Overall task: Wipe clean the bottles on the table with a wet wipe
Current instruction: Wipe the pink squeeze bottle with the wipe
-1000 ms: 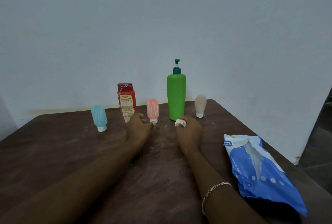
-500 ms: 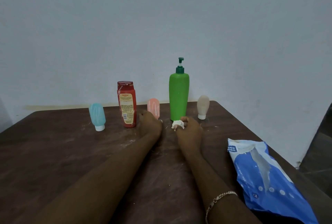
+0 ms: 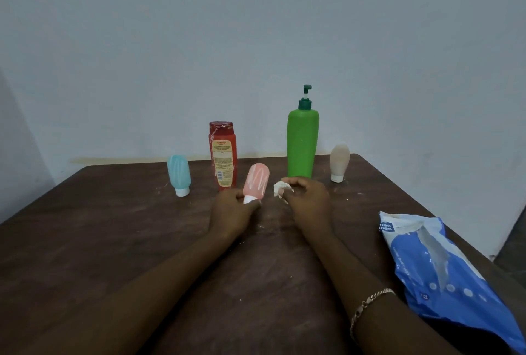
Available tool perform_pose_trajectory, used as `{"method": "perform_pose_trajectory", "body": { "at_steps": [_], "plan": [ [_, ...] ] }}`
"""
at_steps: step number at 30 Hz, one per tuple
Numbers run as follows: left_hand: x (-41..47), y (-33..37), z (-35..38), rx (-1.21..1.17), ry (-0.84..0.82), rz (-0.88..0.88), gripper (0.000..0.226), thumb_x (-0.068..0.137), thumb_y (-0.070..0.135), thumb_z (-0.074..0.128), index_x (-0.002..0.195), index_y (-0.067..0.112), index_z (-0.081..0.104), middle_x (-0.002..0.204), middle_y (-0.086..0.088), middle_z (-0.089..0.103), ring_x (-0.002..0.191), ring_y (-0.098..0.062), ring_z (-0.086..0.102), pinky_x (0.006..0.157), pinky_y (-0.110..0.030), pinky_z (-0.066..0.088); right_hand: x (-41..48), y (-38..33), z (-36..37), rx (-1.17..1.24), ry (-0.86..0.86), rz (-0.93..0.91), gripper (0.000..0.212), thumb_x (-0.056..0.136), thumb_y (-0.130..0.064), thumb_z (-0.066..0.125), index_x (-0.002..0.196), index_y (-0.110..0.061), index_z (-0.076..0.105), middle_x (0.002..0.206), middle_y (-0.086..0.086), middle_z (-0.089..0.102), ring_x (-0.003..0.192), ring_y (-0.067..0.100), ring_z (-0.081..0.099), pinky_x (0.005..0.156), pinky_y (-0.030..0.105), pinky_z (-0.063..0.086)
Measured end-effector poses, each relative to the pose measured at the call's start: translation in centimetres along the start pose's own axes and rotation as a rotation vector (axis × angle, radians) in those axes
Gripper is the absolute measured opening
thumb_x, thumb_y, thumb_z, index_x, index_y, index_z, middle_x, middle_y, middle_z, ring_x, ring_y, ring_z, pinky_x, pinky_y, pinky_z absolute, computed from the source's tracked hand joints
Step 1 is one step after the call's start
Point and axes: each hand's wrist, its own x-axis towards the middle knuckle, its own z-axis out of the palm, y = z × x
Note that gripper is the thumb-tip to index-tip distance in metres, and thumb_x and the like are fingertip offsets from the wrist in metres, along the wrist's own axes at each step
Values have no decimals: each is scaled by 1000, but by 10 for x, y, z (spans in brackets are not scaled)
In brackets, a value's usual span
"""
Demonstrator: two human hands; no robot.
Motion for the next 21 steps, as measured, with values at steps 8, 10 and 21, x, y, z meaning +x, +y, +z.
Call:
{"method": "perform_pose_trajectory", "body": {
  "at_steps": [8, 10, 21],
  "plan": [
    [-38, -45, -76, 32, -90, -42, 44, 73, 38, 86, 111, 21, 72, 101, 4, 74, 83, -9, 70, 70, -28, 60, -19, -14, 13, -6, -203, 12, 21, 76, -11, 80, 93, -23, 78, 82, -9, 76, 76, 4, 72, 77, 28, 59],
    [-42, -48, -86, 40, -104, -26, 42, 73, 36, 86, 109, 21, 72, 99, 5, 73, 82, -8, 68, 68, -24, 57, -25, -21, 19, -19, -261, -17, 22, 77, -11, 80, 91, -28, 76, 81, -10, 76, 75, 4, 72, 77, 29, 60],
    [-37, -49, -85, 70, -177, 77, 40, 77, 35, 83, 114, 21, 73, 92, 9, 75, 75, -5, 69, 61, -18, 53, -34, -22, 24, -311, -277, -37, 17, 83, -24, 74, 99, -26, 78, 84, -11, 74, 72, 0, 65, 73, 24, 52]
  ]
}}
